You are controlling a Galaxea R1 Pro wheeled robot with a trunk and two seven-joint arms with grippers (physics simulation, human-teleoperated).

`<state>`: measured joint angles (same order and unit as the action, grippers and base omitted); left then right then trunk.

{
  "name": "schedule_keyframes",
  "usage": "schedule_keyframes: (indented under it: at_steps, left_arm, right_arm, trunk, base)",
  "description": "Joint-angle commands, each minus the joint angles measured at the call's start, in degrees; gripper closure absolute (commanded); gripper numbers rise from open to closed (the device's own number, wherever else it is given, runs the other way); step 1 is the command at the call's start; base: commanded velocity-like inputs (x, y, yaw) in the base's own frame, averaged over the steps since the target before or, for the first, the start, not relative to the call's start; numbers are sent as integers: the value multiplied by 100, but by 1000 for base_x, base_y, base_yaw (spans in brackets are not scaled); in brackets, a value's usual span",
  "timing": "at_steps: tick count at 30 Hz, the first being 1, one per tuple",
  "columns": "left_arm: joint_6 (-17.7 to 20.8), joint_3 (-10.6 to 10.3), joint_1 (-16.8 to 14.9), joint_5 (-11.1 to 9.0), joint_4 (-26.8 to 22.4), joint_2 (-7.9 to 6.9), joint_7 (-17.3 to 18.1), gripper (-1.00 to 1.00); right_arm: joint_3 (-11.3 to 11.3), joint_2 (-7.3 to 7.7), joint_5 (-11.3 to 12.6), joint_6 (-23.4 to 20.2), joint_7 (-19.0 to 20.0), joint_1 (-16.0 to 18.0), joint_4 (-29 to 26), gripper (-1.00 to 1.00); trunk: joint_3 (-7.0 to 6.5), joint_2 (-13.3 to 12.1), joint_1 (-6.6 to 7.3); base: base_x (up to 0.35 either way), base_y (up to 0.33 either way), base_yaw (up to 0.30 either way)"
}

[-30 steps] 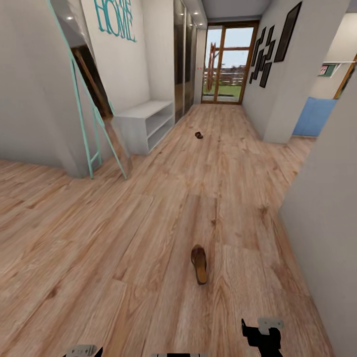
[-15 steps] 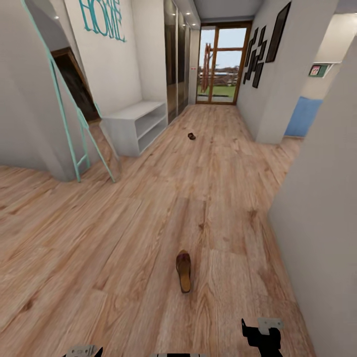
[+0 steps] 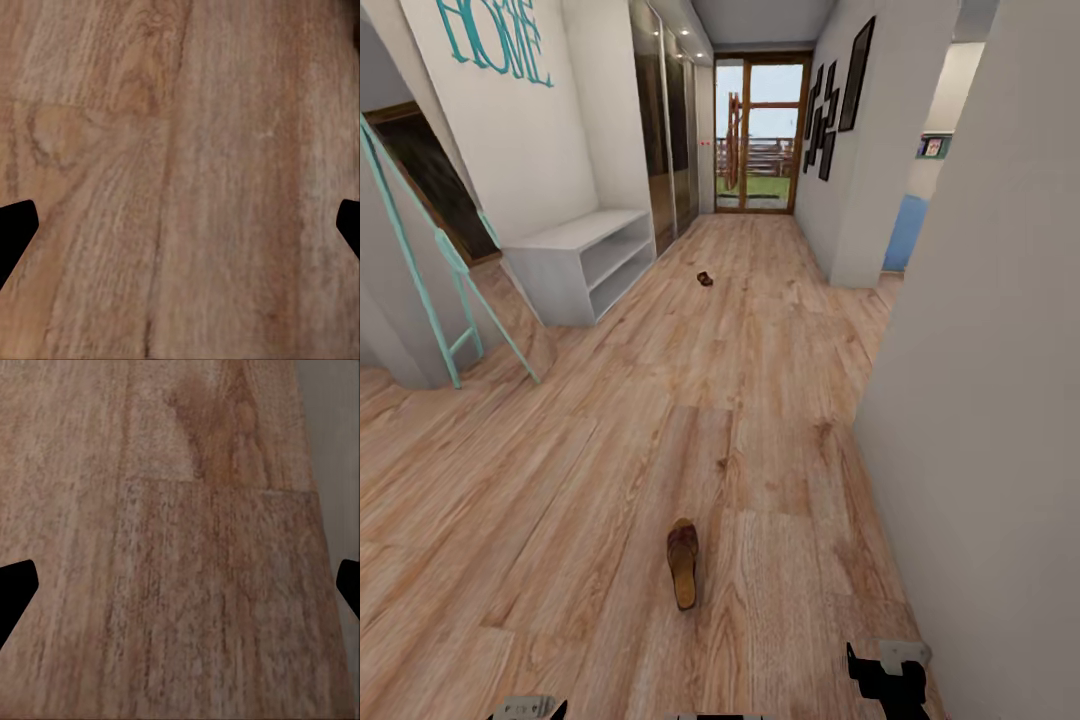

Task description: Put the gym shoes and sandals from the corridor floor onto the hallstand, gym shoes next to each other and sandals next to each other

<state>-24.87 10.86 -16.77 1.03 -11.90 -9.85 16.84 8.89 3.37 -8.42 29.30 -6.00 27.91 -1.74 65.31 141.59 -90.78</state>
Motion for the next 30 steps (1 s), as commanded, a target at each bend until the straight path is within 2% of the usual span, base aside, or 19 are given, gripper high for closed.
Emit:
schedule_keyframes:
  at_steps: [1,10,30]
  left_arm:
    - [-9,48,-2,11,3,1,48,-100]
    - [-9,48,-2,11,3,1,48,-100]
    - [-9,56,-2,11,3,1,48,-100]
  right_arm:
    - [40,-2,-60,14,-24,4,7,-100]
    - [36,-3,-57,14,-24,4,1,-100]
    - [34,-5,-66,22,-24,4,6,-100]
  trunk:
    - [1,2,0]
    - [-15,2,0]
    - [-17,2,0]
  base:
    - [97,-119,-231]
    - [97,-92,-108]
    - [35,-16,-6]
